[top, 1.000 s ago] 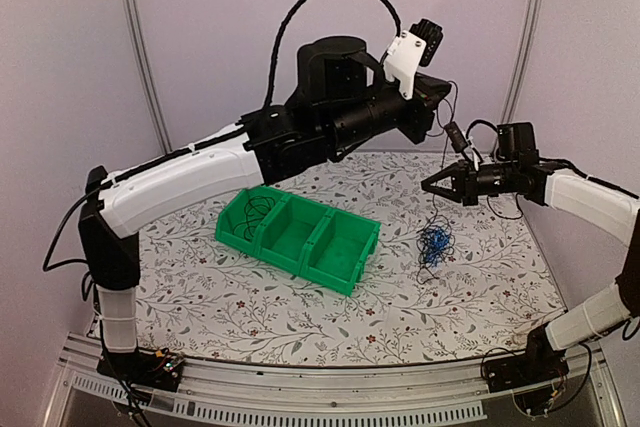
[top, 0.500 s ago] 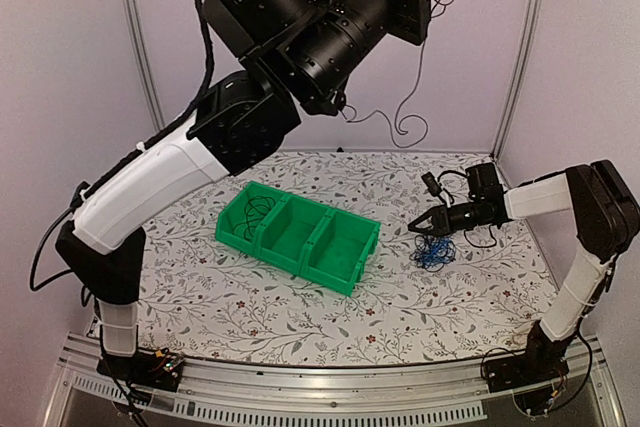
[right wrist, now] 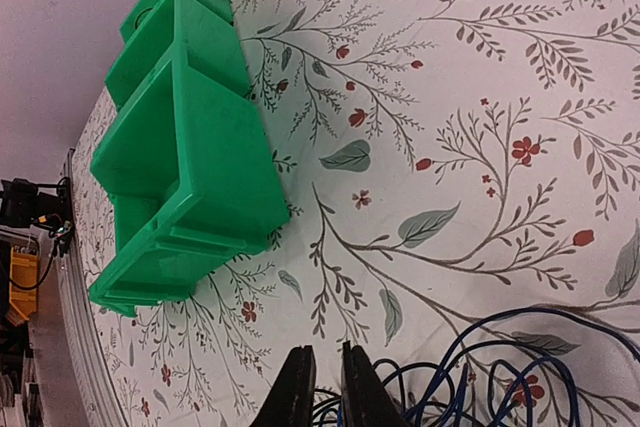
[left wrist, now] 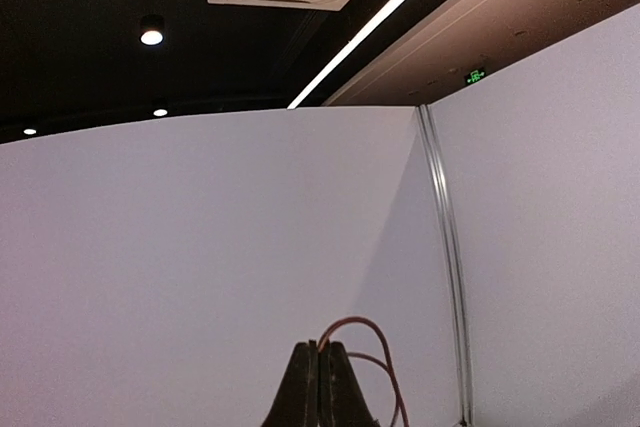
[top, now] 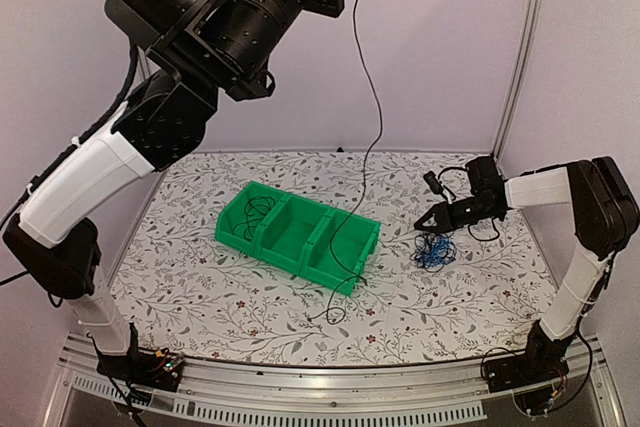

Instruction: Untangle the cables

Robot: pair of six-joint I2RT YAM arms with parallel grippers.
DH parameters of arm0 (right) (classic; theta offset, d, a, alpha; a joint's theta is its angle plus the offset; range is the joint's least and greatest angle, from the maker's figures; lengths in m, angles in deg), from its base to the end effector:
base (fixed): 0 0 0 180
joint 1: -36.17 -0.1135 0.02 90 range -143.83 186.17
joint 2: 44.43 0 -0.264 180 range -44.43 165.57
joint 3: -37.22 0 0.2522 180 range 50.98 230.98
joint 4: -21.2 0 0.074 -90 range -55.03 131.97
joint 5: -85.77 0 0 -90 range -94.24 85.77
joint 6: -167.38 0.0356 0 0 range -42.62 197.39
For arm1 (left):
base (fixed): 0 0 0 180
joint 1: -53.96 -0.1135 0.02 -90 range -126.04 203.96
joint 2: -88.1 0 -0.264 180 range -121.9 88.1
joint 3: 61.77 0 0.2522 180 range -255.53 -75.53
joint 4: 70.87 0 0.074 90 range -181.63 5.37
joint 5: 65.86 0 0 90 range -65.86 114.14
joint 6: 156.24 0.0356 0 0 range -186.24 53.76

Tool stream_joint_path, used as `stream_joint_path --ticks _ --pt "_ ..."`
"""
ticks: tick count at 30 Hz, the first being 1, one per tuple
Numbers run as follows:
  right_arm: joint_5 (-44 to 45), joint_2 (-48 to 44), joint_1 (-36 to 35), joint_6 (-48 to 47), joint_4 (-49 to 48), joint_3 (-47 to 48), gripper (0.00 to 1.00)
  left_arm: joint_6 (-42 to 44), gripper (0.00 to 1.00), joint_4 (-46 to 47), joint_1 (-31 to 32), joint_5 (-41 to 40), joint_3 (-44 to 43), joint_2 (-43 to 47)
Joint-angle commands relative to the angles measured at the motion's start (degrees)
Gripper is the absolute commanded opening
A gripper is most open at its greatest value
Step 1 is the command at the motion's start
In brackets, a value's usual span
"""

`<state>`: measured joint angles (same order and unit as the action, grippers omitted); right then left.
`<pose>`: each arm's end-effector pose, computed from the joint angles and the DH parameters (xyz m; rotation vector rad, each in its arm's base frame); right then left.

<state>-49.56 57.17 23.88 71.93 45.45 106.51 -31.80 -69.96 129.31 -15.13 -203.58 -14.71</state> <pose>0.3276 0.0973 0.1547 -0.6717 2.3394 1.0499 0.1109 -0.3353 0.5948 0.3184 1.0079 -0.3475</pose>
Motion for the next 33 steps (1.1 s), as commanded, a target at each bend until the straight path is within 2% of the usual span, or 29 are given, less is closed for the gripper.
stream_joint_path --ticks 1,6,13,15,17,24,28,33 --pt "-2.39 -4.99 0.52 -8.24 12.33 2.98 0.19 -1.25 0.0 0.86 -1.2 -7.46 9.85 5.34" --pt "-4.55 -11.65 0.52 -16.22 22.64 3.93 0.38 -6.77 0.0 1.22 -3.59 -10.97 18.57 11.37" --pt "-4.31 -16.25 0.51 -19.87 28.8 7.51 0.46 -18.58 0.0 -7.6 -9.41 -12.62 16.31 13.06" --pt "-4.07 -16.68 0.48 -19.48 28.74 8.08 0.48 -24.3 0.0 -16.28 -11.62 -11.67 12.45 12.05" --pt "-3.94 -16.48 0.56 -18.76 28.43 8.28 0.48 -26.97 0.0 -21.1 -13.53 -11.37 9.05 10.85" --pt "-4.03 -15.5 0.52 -17.44 27.66 7.57 0.48 -25.37 0.0 -20.81 -18.35 -11.6 9.03 11.07" --pt "-3.47 -15.43 0.52 -17.82 27.58 7.3 0.48 -28.77 0.0 -24.28 -22.12 -10.04 9.45 11.34" --pt "-2.92 -15.45 0.46 -18.23 27.84 6.58 0.48 -34.16 0.0 -26.03 -26.71 -6.99 18.11 14.63"
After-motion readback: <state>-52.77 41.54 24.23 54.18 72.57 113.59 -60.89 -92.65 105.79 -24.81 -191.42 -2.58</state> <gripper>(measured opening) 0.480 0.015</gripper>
